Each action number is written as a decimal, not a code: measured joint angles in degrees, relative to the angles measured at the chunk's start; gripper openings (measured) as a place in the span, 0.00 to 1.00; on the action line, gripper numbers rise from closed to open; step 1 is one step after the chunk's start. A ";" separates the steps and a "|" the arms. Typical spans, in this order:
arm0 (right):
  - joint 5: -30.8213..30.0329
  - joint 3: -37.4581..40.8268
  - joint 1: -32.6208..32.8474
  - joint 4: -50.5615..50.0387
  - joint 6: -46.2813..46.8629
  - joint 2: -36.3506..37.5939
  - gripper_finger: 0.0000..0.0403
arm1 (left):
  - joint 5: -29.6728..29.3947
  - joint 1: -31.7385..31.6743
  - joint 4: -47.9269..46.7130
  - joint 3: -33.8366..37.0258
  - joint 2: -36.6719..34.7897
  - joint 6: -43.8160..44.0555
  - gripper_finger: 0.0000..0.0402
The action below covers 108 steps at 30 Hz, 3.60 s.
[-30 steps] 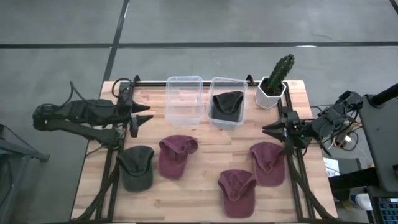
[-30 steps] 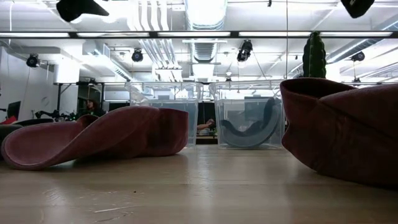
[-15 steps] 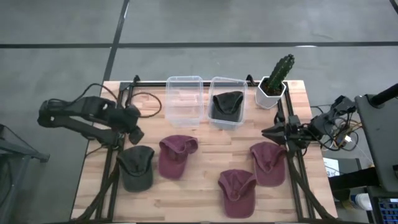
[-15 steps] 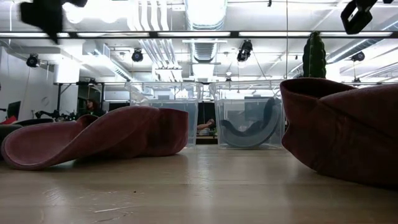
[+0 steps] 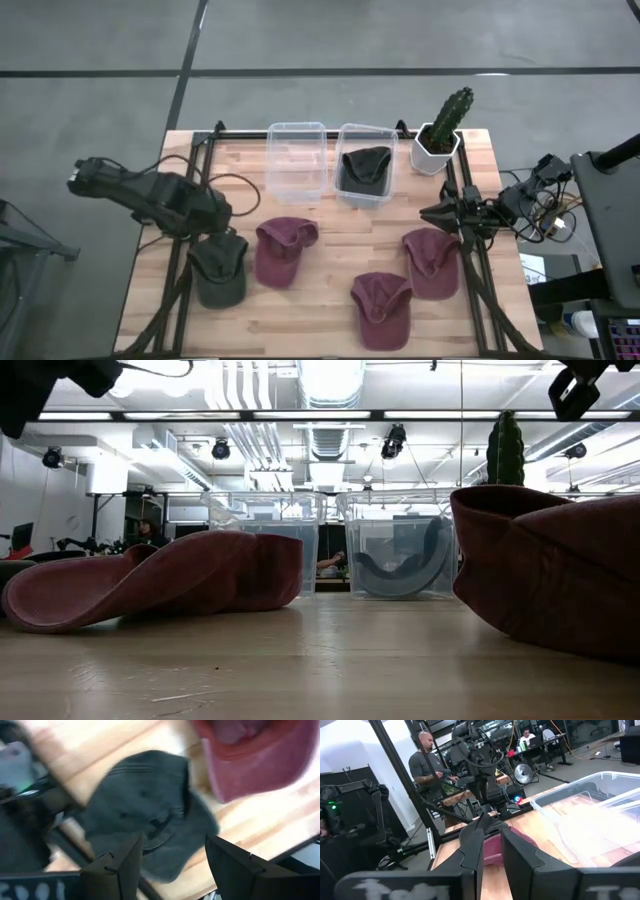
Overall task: Pick & Place hat
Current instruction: Put the black cap into the right transparent bin
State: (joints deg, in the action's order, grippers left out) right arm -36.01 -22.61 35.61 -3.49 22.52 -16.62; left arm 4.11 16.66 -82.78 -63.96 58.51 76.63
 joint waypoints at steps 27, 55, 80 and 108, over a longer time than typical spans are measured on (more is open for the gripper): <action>-0.13 -0.09 0.01 -0.11 -0.01 0.00 0.15 | 3.97 23.02 13.34 6.16 8.85 32.97 0.52; -0.04 -0.09 0.00 -0.52 0.00 -0.02 0.15 | 3.25 33.82 12.24 18.02 6.87 50.60 0.52; -0.11 -0.09 0.00 -0.46 0.00 -0.02 0.15 | 3.57 33.80 27.96 31.44 -0.08 53.61 0.42; -0.61 -0.09 0.01 -0.48 0.00 -0.02 0.15 | 4.46 33.80 3.01 4.03 -2.53 55.41 0.02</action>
State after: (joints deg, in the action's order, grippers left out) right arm -36.62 -22.70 35.62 -3.97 22.52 -16.64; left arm 8.57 50.46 -79.77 -59.93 55.98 132.04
